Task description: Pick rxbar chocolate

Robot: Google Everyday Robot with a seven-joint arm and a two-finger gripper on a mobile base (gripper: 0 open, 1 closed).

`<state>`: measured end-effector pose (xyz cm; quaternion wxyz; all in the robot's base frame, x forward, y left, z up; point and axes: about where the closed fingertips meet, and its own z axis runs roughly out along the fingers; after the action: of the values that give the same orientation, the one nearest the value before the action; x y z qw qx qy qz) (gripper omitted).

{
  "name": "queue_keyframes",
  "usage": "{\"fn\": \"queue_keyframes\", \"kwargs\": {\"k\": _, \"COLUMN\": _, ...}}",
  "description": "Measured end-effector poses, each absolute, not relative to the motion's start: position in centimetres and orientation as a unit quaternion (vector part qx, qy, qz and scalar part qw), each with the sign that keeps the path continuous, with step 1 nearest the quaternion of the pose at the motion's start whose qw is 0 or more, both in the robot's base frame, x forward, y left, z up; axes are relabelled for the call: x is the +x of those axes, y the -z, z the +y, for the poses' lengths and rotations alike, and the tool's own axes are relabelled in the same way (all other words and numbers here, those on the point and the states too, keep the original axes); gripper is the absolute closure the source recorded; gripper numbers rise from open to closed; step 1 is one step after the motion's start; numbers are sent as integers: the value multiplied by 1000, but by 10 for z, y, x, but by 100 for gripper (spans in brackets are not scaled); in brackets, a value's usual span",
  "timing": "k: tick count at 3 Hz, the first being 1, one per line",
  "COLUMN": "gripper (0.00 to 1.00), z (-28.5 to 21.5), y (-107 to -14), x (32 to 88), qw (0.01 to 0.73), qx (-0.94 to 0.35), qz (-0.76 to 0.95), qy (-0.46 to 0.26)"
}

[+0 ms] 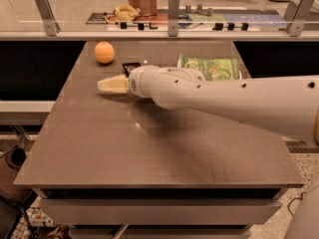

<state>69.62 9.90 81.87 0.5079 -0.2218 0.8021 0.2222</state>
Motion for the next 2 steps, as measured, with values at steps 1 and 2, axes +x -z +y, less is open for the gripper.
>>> {"fn": "queue_keyframes", "kwargs": {"k": 1, "gripper": 18, "z": 101, "y": -821, "x": 696, "qw": 509, "qx": -223, "qz": 801, "qy": -223}}
{"fn": "queue_keyframes", "kwargs": {"k": 2, "gripper": 42, "z": 102, "y": -823, "x": 695, "qw": 510, "qx": -224, "qz": 800, "qy": -224}}
